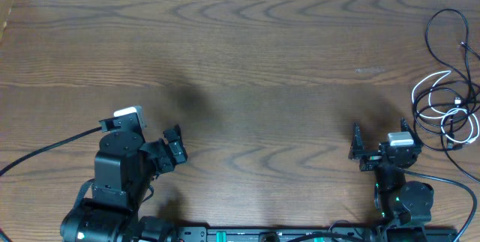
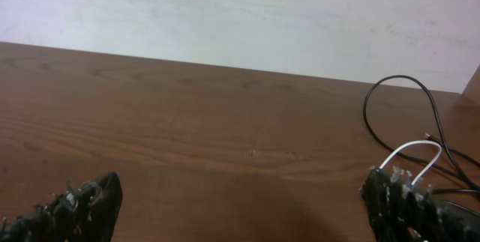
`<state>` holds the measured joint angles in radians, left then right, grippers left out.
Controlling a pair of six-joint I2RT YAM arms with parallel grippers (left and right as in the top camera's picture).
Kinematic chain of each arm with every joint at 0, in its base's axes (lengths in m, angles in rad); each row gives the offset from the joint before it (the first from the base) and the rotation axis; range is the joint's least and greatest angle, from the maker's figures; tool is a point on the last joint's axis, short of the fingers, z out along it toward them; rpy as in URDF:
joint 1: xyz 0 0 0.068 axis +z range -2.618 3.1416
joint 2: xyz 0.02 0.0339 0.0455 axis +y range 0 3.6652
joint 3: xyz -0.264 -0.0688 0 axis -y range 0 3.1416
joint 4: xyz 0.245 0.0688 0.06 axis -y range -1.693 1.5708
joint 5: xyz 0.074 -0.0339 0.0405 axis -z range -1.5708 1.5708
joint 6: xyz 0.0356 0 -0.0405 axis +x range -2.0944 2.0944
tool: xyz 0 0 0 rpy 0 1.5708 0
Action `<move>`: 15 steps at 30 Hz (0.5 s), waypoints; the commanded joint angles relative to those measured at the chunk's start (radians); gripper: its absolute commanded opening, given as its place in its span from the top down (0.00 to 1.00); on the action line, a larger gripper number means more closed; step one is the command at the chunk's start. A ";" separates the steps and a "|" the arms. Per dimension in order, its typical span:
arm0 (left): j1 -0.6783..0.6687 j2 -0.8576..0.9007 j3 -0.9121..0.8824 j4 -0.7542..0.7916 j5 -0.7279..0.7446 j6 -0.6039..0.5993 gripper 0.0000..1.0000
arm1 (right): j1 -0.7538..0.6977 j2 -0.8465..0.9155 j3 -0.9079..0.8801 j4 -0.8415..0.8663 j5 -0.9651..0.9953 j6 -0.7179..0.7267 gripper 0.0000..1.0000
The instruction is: Untangle cables
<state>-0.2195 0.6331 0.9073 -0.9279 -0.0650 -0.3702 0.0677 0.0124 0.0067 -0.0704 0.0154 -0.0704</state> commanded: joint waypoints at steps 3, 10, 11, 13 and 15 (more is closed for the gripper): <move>-0.002 0.001 -0.004 0.002 0.001 -0.008 0.02 | 0.006 -0.007 -0.001 -0.005 -0.007 -0.013 0.01; -0.002 0.001 -0.004 0.002 0.001 -0.008 0.02 | 0.006 -0.007 -0.001 -0.005 -0.007 -0.013 0.01; -0.002 0.001 -0.004 0.002 0.001 -0.008 0.02 | 0.006 -0.007 -0.001 -0.005 -0.007 -0.013 0.01; -0.002 0.000 -0.004 0.001 -0.002 -0.004 0.02 | 0.006 -0.007 -0.001 -0.005 -0.007 -0.013 0.01; 0.012 -0.006 -0.004 -0.009 -0.029 0.026 0.02 | 0.006 -0.007 -0.001 -0.005 -0.007 -0.013 0.01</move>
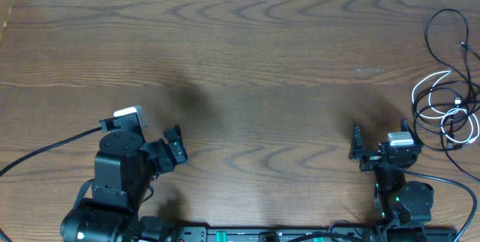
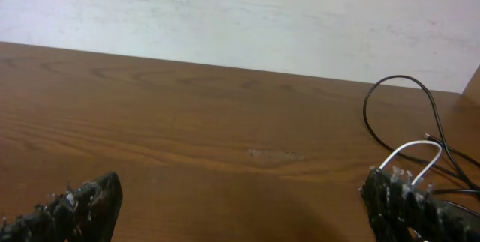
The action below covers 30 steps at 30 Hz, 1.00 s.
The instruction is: Untangle cables
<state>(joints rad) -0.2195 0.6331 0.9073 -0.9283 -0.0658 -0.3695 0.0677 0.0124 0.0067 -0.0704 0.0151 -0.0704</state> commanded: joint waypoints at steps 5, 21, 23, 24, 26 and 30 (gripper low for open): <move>0.085 -0.071 -0.037 -0.005 0.001 0.051 0.02 | 0.006 -0.007 -0.001 -0.005 -0.006 -0.013 0.01; 0.217 -0.595 -0.549 0.352 0.127 0.099 0.02 | 0.006 -0.007 -0.001 -0.005 -0.006 -0.013 0.01; 0.217 -0.634 -0.603 0.421 0.134 0.099 0.02 | 0.006 -0.007 -0.001 -0.005 -0.006 -0.013 0.01; 0.217 -0.629 -0.626 0.467 0.138 0.099 0.02 | 0.006 -0.007 -0.001 -0.005 -0.006 -0.013 0.01; 0.217 -0.626 -0.662 0.534 0.146 0.099 0.02 | 0.006 -0.007 -0.001 -0.005 -0.006 -0.013 0.01; 0.217 -0.632 -0.768 0.762 0.149 0.099 0.02 | 0.006 -0.007 -0.001 -0.005 -0.006 -0.013 0.01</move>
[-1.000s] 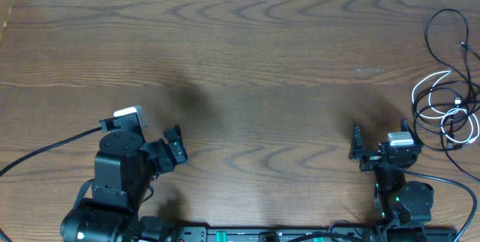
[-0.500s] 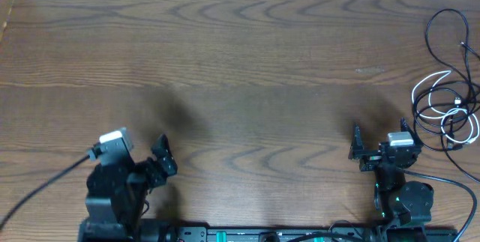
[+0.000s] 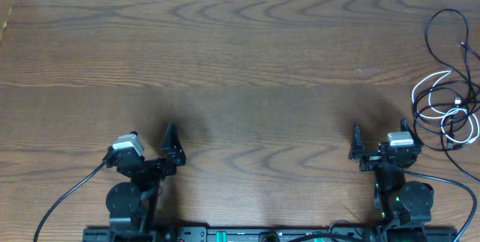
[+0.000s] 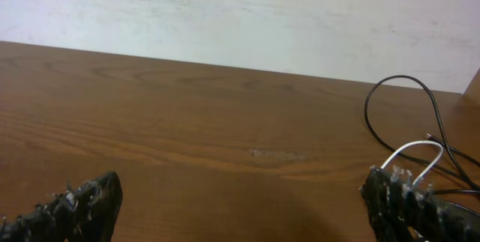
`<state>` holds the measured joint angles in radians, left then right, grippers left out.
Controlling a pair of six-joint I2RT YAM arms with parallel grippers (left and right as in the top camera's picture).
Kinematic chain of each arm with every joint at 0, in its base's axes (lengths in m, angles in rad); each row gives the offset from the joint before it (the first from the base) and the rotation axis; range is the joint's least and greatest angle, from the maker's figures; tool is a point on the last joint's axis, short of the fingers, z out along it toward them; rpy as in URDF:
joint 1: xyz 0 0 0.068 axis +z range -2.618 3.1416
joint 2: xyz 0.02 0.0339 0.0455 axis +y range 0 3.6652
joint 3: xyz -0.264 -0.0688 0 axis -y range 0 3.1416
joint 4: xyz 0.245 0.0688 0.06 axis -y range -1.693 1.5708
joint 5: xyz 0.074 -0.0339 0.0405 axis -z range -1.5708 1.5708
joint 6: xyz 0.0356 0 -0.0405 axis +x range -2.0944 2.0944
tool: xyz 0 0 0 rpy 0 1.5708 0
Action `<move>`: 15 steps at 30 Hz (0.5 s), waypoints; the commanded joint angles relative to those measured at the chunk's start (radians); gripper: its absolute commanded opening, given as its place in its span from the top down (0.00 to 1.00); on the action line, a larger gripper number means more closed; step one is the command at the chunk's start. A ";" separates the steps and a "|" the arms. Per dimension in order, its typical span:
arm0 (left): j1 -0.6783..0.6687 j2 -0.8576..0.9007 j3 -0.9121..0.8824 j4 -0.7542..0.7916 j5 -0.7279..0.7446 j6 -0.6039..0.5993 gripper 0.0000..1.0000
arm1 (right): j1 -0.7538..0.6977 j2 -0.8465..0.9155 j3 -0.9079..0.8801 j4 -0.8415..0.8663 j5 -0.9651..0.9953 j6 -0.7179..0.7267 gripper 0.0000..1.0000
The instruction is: Untangle cables
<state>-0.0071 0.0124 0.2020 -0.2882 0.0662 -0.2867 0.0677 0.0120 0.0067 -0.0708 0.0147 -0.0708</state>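
Note:
A tangle of cables lies at the table's far right edge. The black cable [image 3: 437, 31] loops toward the back, and the white cable [image 3: 433, 96] coils among black strands nearer the front. In the right wrist view the black cable [image 4: 400, 82] and white cable [image 4: 411, 147] show at the right. My right gripper [image 3: 379, 128] [image 4: 240, 210] stands open and empty, just left of the tangle and not touching it. My left gripper [image 3: 152, 132] sits far off at the front left, folded low, its fingers spread and empty.
The brown wooden table [image 3: 247, 62] has its back edge against a pale wall [image 4: 240, 10]. The arms' base rail [image 3: 262, 234] runs along the front edge. A black lead [image 3: 71, 189] trails from the left arm.
My left arm was standing tall with its gripper turned to the right and is now folded down near the front edge. The right arm and the cables are unchanged.
At both earlier moments the left arm stood raised at the front left, and the right gripper stayed open beside the tangle. The cables lay the same throughout. By now only the left arm has changed, and it is folded low.

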 commanded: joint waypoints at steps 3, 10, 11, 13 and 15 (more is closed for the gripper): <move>0.005 -0.011 -0.143 0.290 0.017 0.017 0.02 | 0.006 -0.006 -0.001 -0.005 -0.006 -0.013 0.01; 0.005 -0.011 -0.198 0.387 0.032 0.090 0.02 | 0.006 -0.006 -0.001 -0.005 -0.006 -0.013 0.01; 0.005 -0.011 -0.198 0.373 0.032 0.093 0.02 | 0.006 -0.006 -0.001 -0.005 -0.006 -0.013 0.01; 0.005 -0.011 -0.198 0.298 0.033 0.091 0.02 | 0.006 -0.006 -0.001 -0.005 -0.006 -0.013 0.01; 0.005 -0.011 -0.198 0.217 0.050 0.091 0.02 | 0.006 -0.006 -0.001 -0.005 -0.006 -0.013 0.01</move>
